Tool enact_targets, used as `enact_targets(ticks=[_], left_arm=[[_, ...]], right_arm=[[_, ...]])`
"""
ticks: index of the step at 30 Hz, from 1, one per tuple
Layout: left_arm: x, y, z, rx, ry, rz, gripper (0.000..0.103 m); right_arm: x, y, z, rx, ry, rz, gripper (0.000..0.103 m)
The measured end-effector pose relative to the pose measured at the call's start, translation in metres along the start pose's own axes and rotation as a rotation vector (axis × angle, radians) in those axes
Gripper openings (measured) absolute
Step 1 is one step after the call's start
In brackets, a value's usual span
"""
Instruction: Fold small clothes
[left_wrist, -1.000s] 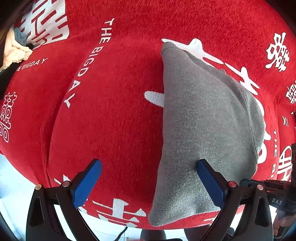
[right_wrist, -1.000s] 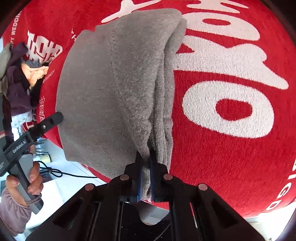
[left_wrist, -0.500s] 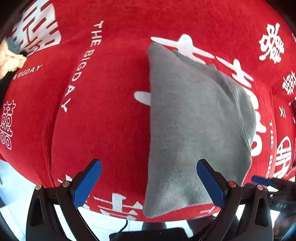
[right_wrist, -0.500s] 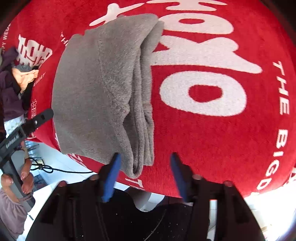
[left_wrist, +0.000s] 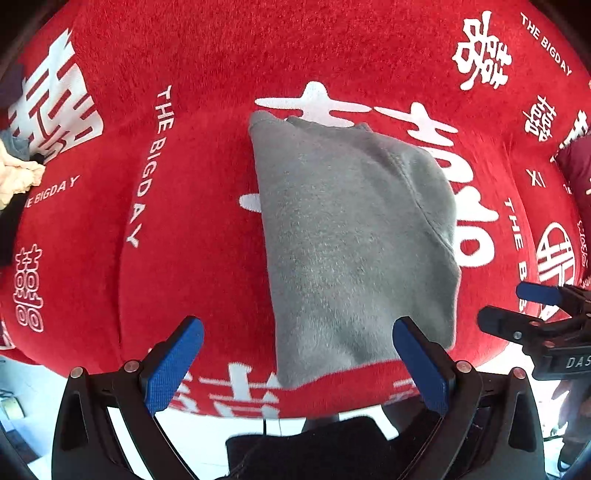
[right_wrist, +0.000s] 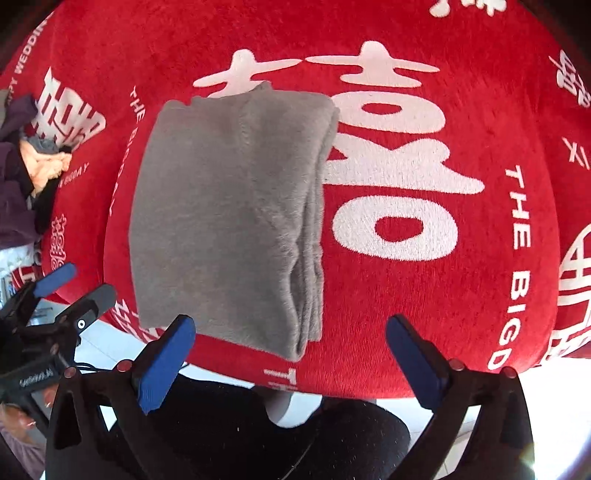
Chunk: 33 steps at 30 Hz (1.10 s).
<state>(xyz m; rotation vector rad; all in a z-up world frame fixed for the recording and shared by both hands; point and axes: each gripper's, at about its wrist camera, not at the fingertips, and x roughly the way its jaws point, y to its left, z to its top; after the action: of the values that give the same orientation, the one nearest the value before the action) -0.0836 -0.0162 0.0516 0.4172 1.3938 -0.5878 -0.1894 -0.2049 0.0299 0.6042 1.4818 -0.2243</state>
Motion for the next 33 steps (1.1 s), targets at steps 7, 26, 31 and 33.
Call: enact_targets(ticks=[7, 26, 31, 33], left_arm=[[-0.031, 0.002, -0.003, -0.014, 0.057, 0.054, 0.102], [-0.090, 0.011, -0.005, -0.078, 0.021, 0.118, 0.102], [-0.094, 0.010, -0.006, -0.076, 0.018, 0.118, 0.102], [-0.095, 0.010, -0.007, -0.081, 0.018, 0.116, 0.102]], right_arm=[[-0.029, 0.020, -0.009, 0.032, 0.014, -0.018, 0.103], [-0.098, 0.053, -0.009, 0.052, -0.073, -0.069, 0.103], [-0.101, 0.057, -0.010, 0.049, -0.084, -0.079, 0.103], [-0.101, 0.059, -0.011, 0.043, -0.087, -0.086, 0.103]])
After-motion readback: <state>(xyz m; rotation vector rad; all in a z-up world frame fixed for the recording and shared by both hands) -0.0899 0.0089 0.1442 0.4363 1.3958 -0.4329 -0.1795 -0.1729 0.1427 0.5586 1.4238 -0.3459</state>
